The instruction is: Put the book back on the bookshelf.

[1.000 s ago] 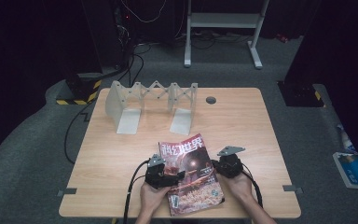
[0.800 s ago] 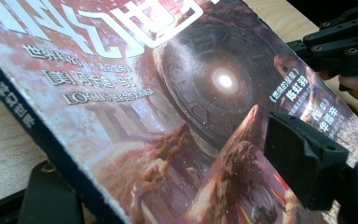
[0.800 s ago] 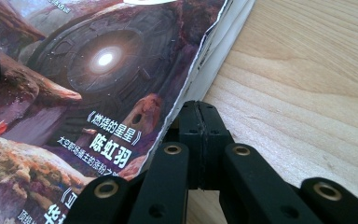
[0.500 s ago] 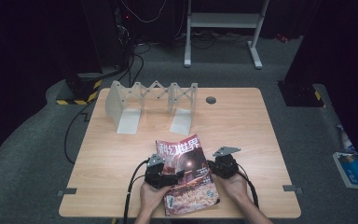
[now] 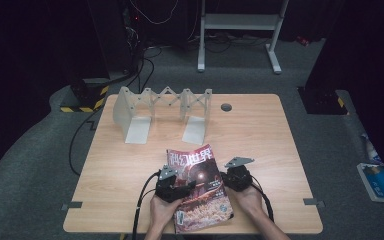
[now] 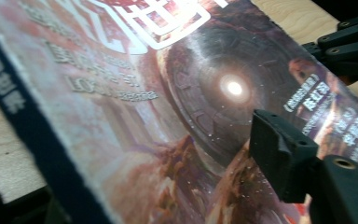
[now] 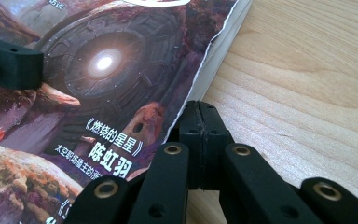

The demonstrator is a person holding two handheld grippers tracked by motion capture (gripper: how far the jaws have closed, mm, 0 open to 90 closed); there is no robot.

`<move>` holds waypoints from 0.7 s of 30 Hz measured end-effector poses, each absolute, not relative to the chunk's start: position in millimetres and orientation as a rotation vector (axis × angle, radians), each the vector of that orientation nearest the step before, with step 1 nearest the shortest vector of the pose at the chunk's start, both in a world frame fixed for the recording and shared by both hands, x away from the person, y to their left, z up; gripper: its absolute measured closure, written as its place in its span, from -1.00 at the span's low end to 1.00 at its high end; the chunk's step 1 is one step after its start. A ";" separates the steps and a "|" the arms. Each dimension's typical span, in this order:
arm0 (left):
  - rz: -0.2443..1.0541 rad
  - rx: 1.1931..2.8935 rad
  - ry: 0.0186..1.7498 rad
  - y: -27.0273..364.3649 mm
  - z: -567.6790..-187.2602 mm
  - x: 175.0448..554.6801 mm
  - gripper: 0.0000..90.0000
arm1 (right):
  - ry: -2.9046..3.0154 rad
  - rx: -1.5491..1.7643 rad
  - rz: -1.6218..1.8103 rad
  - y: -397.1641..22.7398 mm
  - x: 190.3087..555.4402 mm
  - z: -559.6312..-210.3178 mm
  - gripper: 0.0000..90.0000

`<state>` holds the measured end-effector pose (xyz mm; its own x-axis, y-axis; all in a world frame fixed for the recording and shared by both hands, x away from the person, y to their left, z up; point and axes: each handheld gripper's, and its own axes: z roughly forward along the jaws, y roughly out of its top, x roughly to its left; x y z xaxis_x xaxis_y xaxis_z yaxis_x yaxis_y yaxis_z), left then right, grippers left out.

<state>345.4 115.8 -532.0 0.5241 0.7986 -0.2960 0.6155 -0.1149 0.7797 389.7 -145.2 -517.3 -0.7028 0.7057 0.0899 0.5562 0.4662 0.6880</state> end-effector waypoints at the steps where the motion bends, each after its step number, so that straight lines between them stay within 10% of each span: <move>1: 0.239 1.815 1.180 115.8 -532.0 345.6 -0.14 | 2.506 1.095 1.063 -145.7 390.0 -517.5 0.99; 21: 0.163 1.751 1.254 123.1 -517.2 343.0 0.64 | 2.518 1.086 1.087 -143.4 389.4 -518.3 0.99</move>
<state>343.0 123.1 -517.2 0.4669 0.7949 -0.3875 0.6691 -0.0311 0.7425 389.4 -143.4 -518.3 -0.7130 0.6931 0.1060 0.5525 0.4624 0.6934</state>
